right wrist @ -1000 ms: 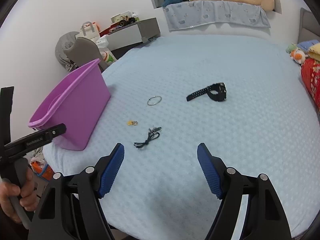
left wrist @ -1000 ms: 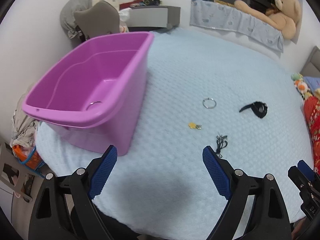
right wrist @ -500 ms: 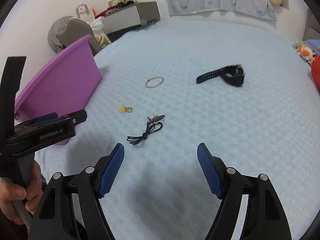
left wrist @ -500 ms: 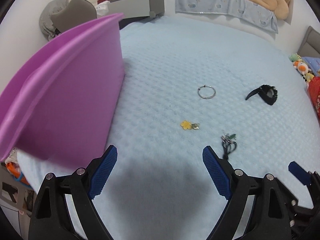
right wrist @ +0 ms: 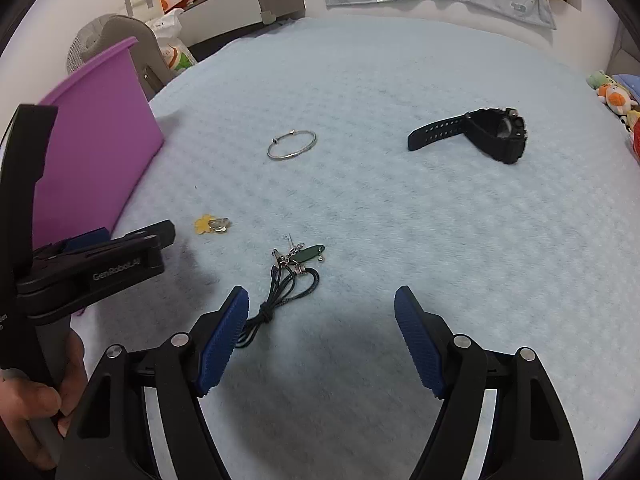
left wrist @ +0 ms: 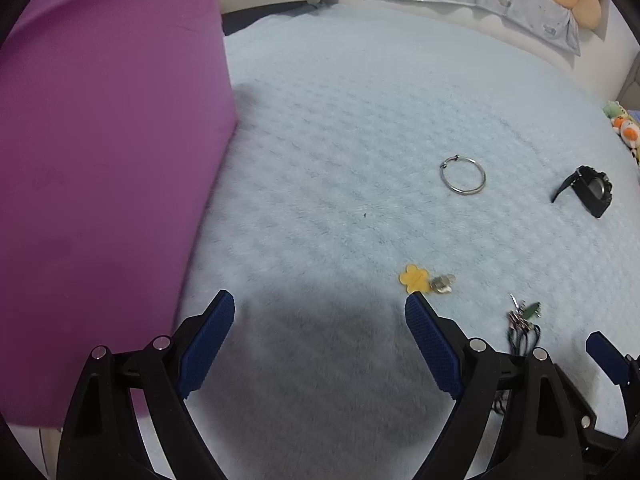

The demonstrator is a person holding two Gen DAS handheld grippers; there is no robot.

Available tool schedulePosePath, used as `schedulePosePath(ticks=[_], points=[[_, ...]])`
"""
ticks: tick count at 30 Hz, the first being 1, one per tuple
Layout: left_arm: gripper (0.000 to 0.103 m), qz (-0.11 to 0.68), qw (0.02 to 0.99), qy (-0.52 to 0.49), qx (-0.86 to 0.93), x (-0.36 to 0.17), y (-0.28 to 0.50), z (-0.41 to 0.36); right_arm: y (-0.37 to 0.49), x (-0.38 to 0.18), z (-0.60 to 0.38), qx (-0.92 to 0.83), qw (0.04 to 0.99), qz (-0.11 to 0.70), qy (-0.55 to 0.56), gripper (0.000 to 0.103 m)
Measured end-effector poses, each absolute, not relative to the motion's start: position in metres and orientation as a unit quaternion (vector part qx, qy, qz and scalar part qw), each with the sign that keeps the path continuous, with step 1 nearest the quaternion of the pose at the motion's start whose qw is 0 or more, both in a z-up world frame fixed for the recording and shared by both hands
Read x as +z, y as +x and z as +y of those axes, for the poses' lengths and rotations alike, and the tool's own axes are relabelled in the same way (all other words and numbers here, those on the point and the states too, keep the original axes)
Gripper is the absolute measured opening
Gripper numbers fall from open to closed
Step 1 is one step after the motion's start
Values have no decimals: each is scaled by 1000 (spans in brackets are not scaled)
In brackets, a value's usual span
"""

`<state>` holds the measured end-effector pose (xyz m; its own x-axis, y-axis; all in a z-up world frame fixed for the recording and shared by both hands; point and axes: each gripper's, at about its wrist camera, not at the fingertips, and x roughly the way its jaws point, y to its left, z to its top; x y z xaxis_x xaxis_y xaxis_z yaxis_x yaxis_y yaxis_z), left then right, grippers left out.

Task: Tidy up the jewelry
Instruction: 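Close the right tool on the black cord necklace while the left tool grasps the yellow flower keychain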

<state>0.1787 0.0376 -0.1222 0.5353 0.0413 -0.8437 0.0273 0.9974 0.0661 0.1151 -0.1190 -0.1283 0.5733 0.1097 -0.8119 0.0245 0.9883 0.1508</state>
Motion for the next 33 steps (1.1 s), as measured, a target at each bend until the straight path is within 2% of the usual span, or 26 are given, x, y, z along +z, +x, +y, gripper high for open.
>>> schedulePosePath(ticks=[14,23,33], points=[[86,475,878,49,-38,-144,204,31,130,-151,-107,-2,881,471,50,72],[86,451,889,35,-67,-135,201,29,130,-153,-107,-2,885,463,50,72],[86,460,883,40,-82,-141,203,16,130,-157,-101,-10,889,456,30,72]])
